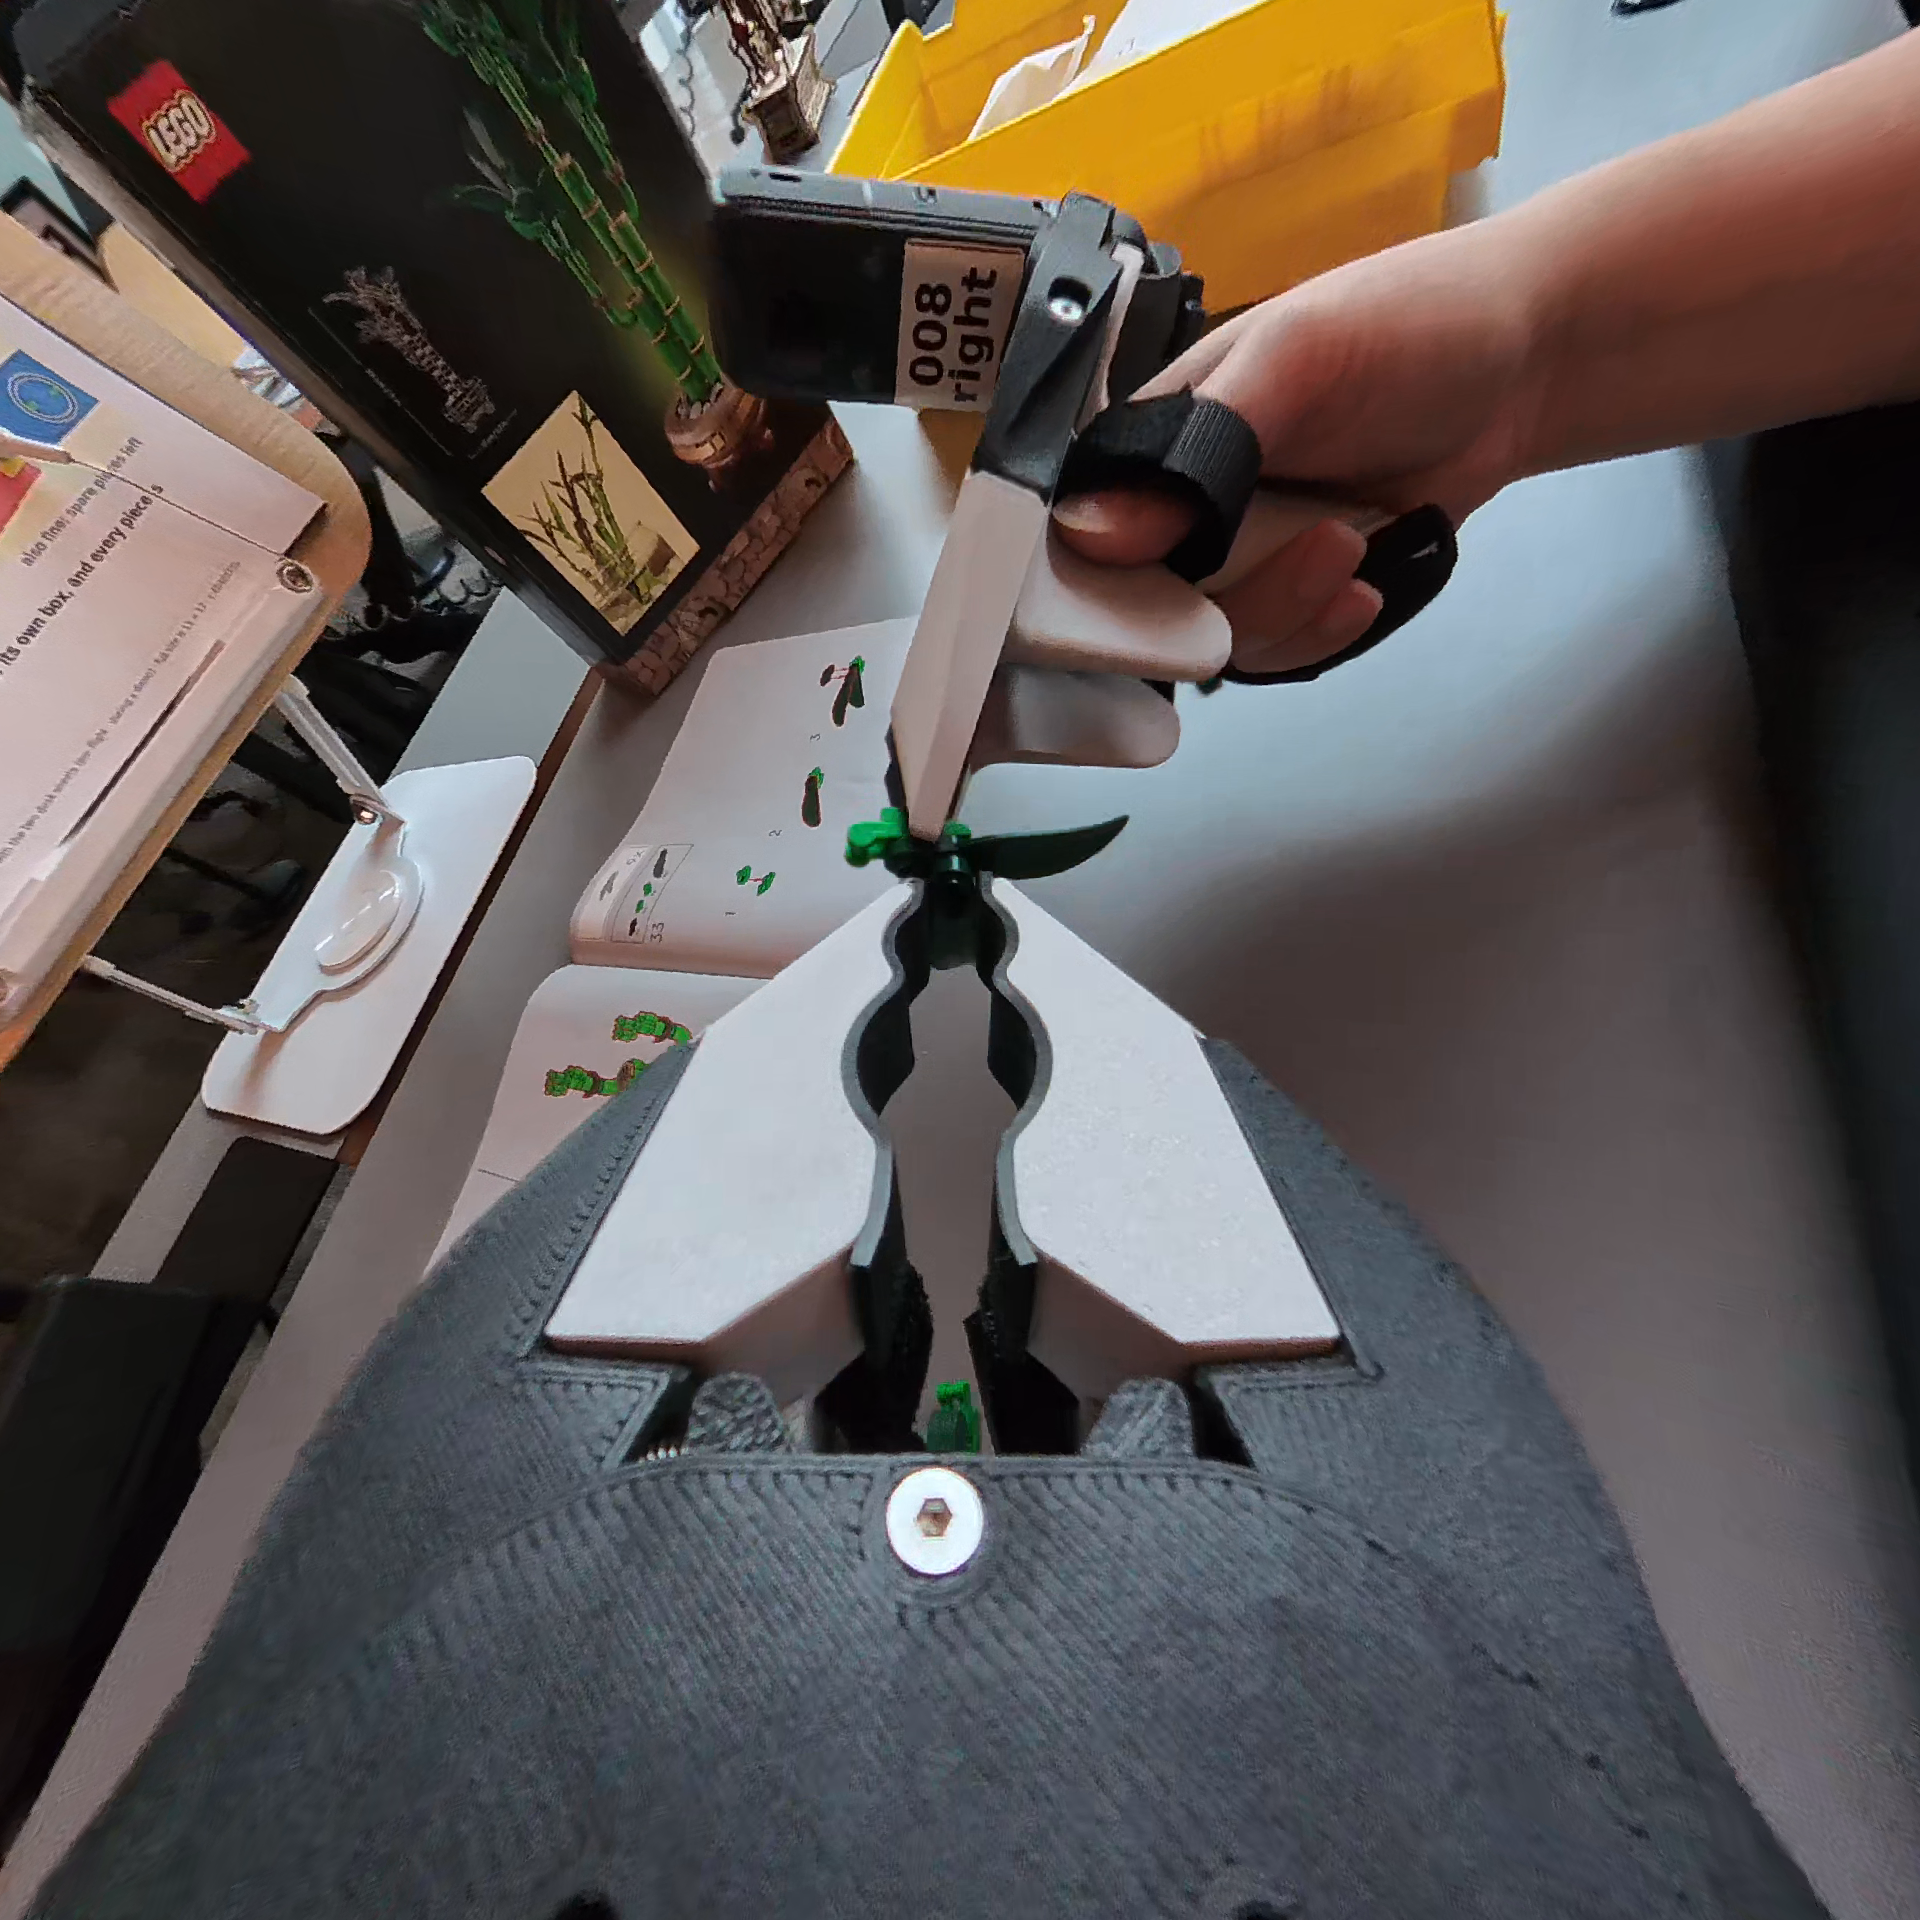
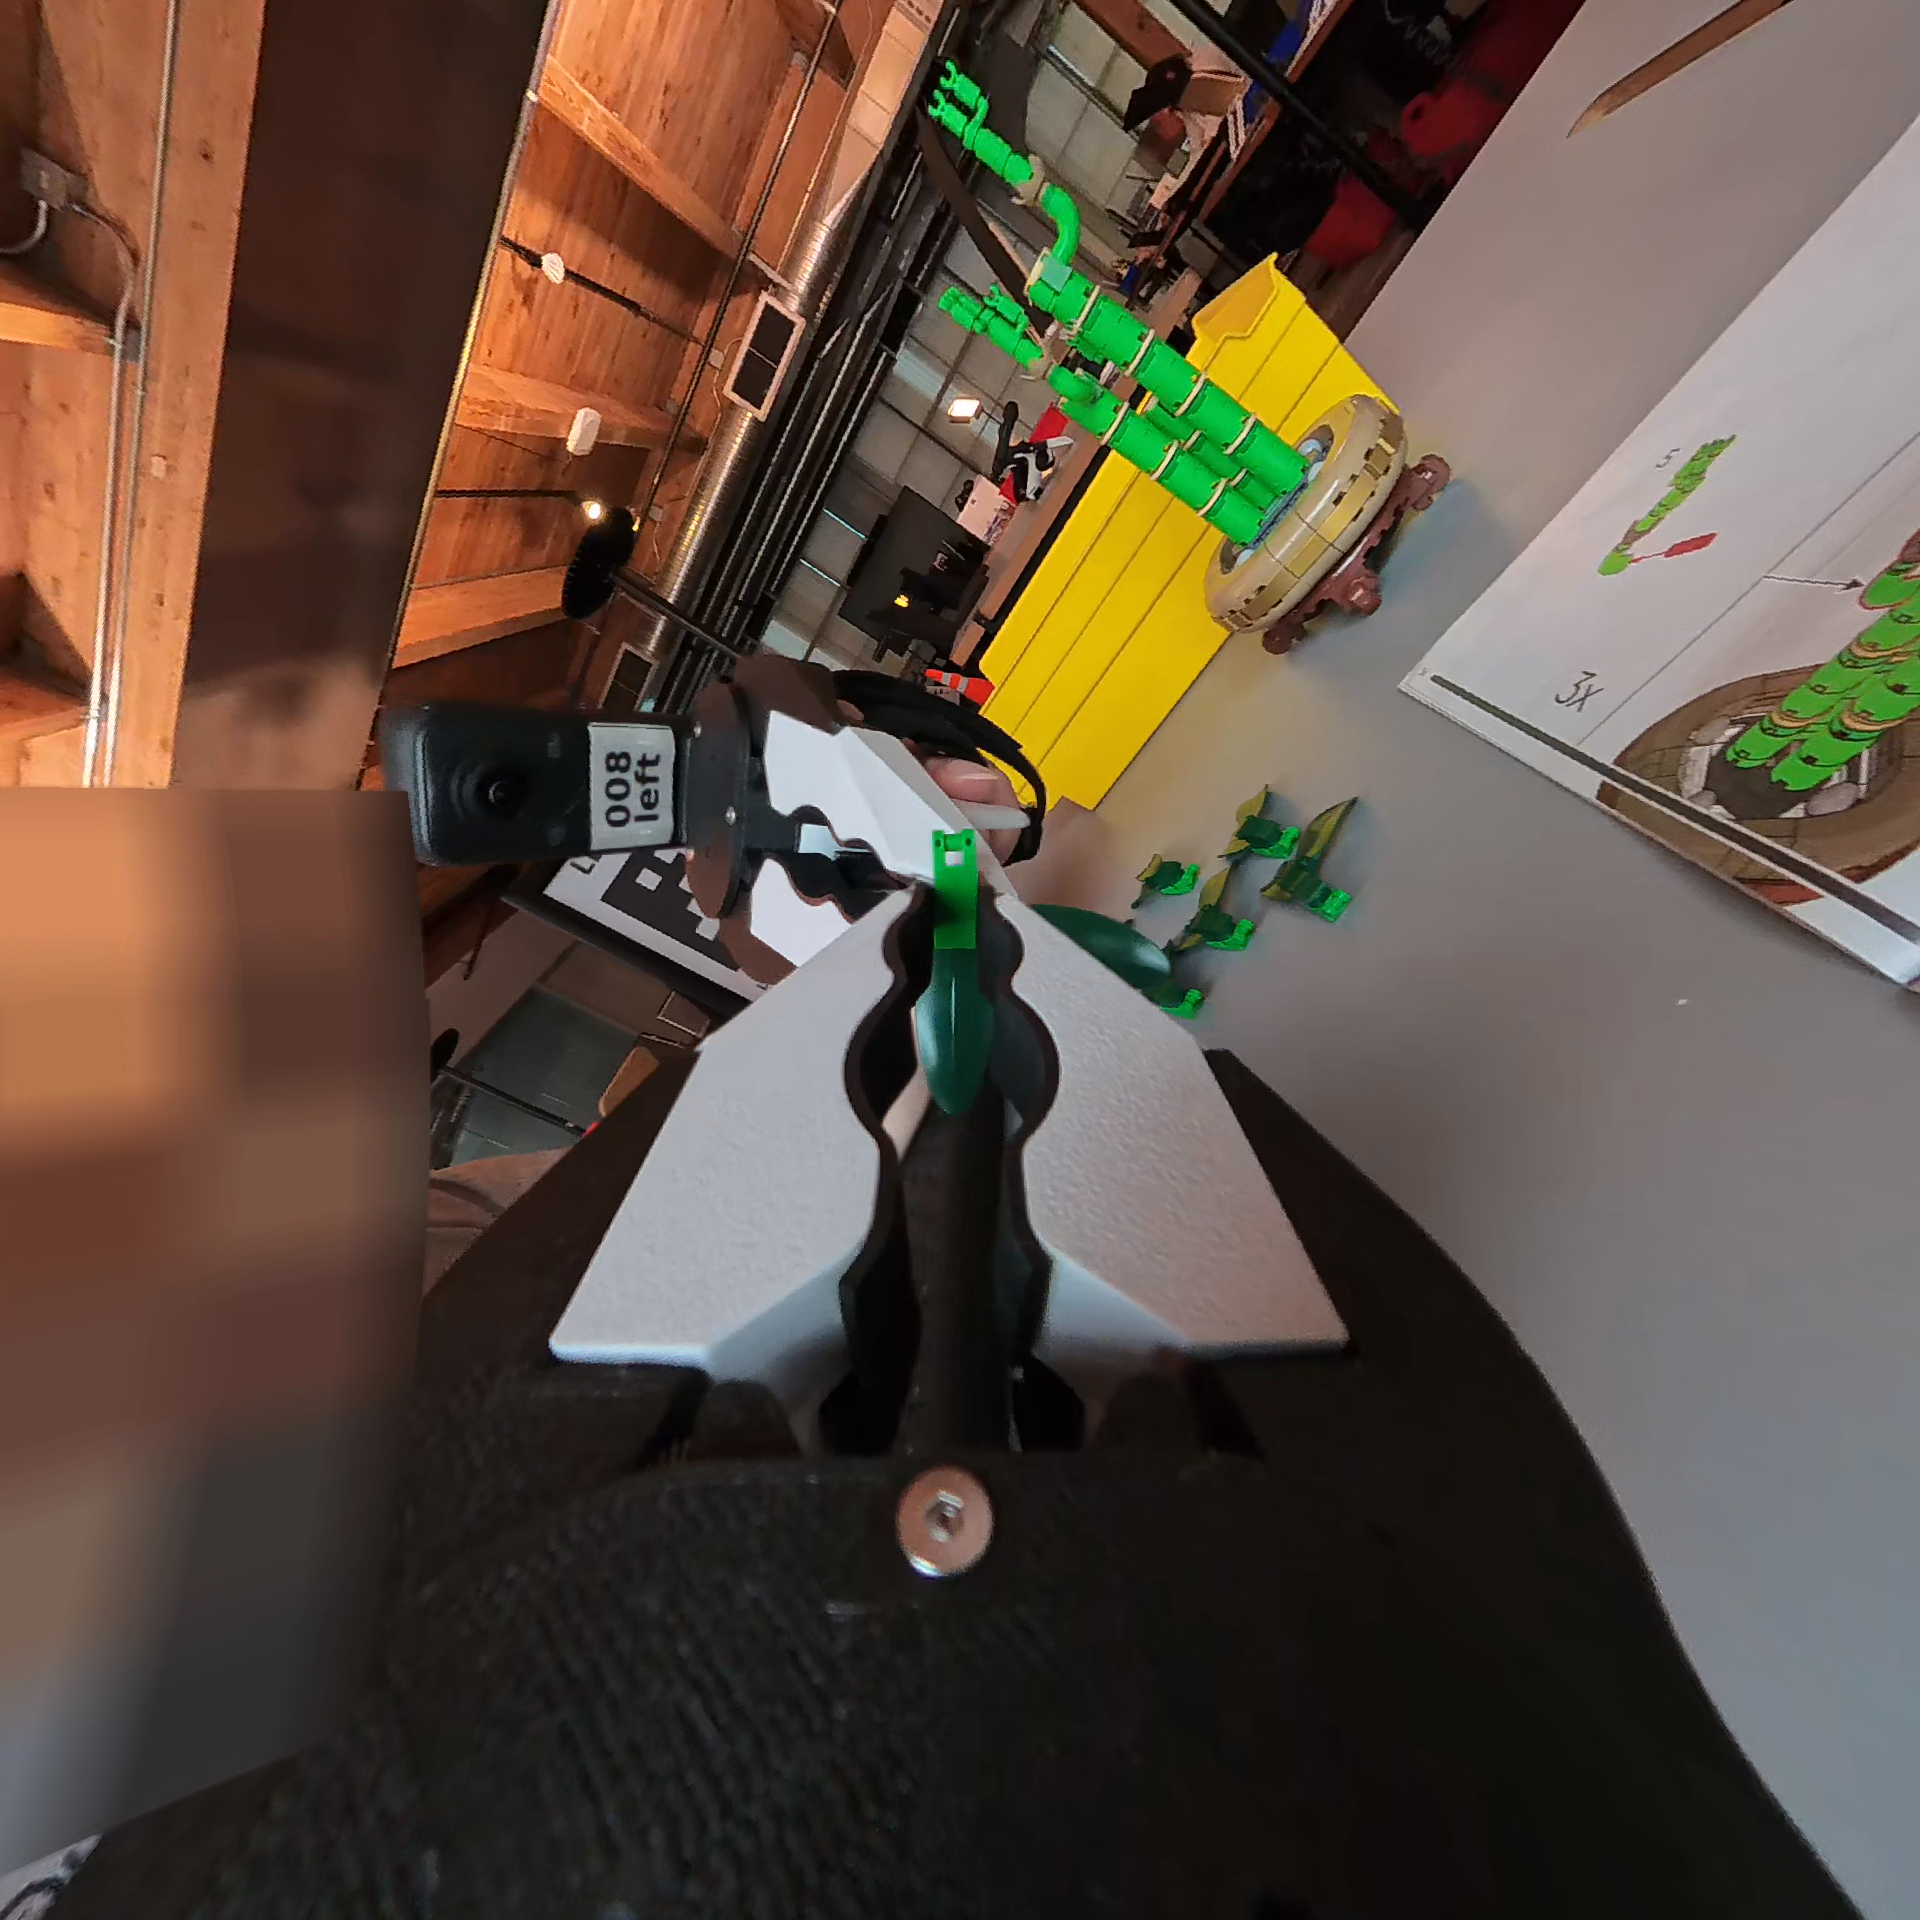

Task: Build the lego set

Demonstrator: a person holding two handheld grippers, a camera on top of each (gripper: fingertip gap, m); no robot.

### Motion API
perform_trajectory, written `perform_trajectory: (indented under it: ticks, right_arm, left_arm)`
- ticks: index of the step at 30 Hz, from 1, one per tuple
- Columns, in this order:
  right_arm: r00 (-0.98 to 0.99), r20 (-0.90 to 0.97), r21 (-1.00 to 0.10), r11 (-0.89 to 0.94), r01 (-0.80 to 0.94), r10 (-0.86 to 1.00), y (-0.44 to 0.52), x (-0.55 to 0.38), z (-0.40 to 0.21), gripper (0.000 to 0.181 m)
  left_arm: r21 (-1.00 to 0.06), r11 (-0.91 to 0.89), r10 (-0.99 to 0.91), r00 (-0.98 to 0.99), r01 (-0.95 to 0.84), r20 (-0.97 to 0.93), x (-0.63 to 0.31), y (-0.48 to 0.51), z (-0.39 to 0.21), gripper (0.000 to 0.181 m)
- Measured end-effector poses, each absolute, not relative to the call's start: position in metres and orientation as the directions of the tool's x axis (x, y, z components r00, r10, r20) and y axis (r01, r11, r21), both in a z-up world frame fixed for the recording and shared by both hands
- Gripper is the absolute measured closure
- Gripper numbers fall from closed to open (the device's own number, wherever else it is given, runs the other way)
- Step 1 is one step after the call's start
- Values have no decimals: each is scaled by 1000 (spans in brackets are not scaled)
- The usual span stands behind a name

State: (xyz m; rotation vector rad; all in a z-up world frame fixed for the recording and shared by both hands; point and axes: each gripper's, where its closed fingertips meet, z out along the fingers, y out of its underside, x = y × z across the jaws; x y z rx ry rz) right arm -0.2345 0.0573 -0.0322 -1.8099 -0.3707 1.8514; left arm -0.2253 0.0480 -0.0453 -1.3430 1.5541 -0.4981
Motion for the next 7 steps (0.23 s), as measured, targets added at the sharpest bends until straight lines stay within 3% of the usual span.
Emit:
perform_trajectory:
  ticks: [1,7]
  right_arm:
    - [38,-839,-540,-823,-175,542,58,-235,-33,176]
    - [22,-845,-528,-828,-188,534,58,-235,-31,176]
  left_arm:
    - [-801,308,-907,96,-513,-411,-225,49,-46,175]
    - [-777,359,-880,89,-517,-467,-226,49,-45,175]
